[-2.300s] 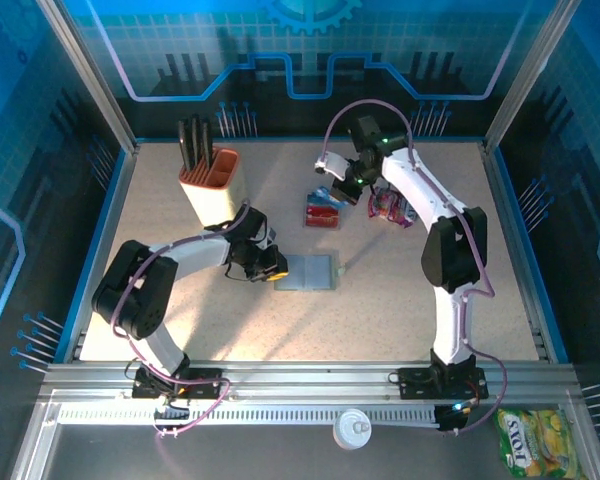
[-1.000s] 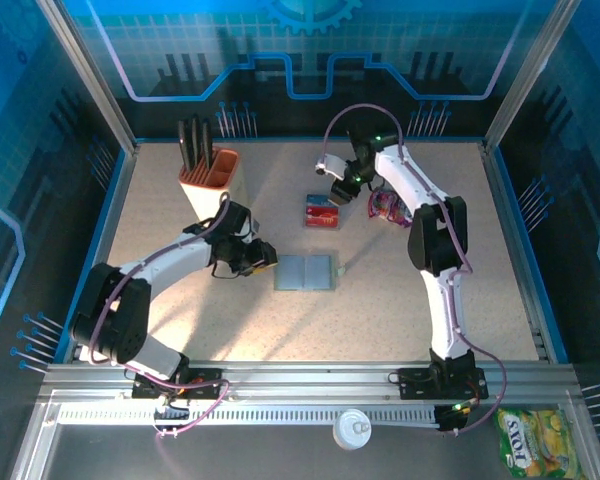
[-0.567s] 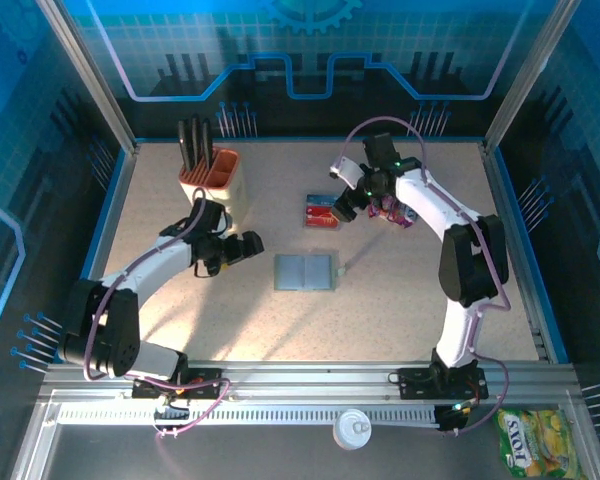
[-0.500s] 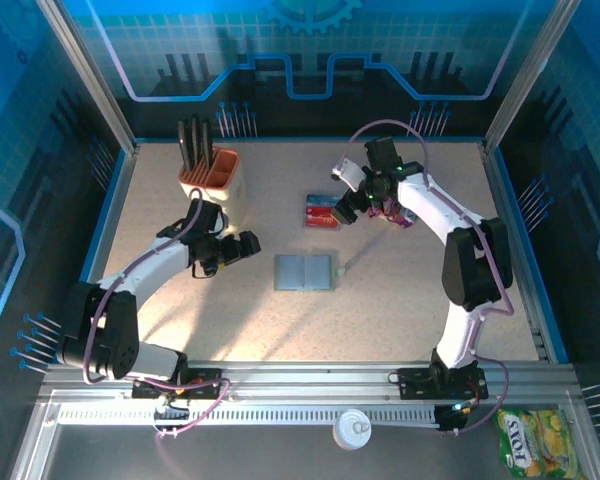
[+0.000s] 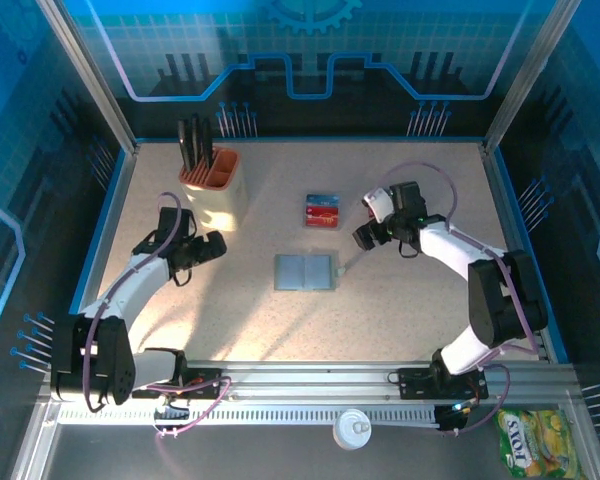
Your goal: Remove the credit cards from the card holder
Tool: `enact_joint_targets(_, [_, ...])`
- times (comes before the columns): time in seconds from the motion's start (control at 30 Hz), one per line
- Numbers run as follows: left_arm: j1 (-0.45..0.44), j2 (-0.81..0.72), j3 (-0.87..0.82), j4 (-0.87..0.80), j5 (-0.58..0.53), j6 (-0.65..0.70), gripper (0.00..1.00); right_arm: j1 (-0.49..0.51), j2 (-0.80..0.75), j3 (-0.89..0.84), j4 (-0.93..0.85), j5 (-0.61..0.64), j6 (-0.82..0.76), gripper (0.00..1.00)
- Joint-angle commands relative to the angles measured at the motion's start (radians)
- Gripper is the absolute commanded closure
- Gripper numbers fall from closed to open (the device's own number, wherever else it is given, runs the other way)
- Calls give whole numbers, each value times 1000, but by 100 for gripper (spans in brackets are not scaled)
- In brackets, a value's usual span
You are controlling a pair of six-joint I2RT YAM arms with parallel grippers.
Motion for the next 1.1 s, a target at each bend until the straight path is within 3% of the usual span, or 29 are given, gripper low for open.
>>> enact_joint_targets(0.0, [41,-18,-39,98,-70,58,1,-29,-46,-97,185,66,79,0])
enact_joint_targets(0.07, [61,-14,-50,131,-102,69,1,-36,-52,-142,248,100,96,0])
enact_joint_targets(0.2, [67,-26,-151,360,-170,154,1,-35,-48,-225,408,194,123,0])
enact_joint_targets(0.4, [86,-49,-287,666,-159,198,1,-34,-49,-308,629,264,95,0])
enact_joint_targets(0.6, [97,-35,-503,1236,-127,213,1,-55,-75,-361,705,248,122,0])
enact_joint_targets(0.77, [104,97,-472,1363,0,215,1,-100,-104,-457,849,182,157,0])
enact_joint_targets(0.87, [108,159,-445,1370,6,216,1,-123,-97,-508,952,145,172,0])
enact_joint_targets(1.03, [106,199,-448,1424,110,255,1,-121,-33,-600,1190,160,173,0])
enact_joint_targets(1.07, [106,221,-459,1469,129,262,1,-120,-45,-600,1163,165,180,0])
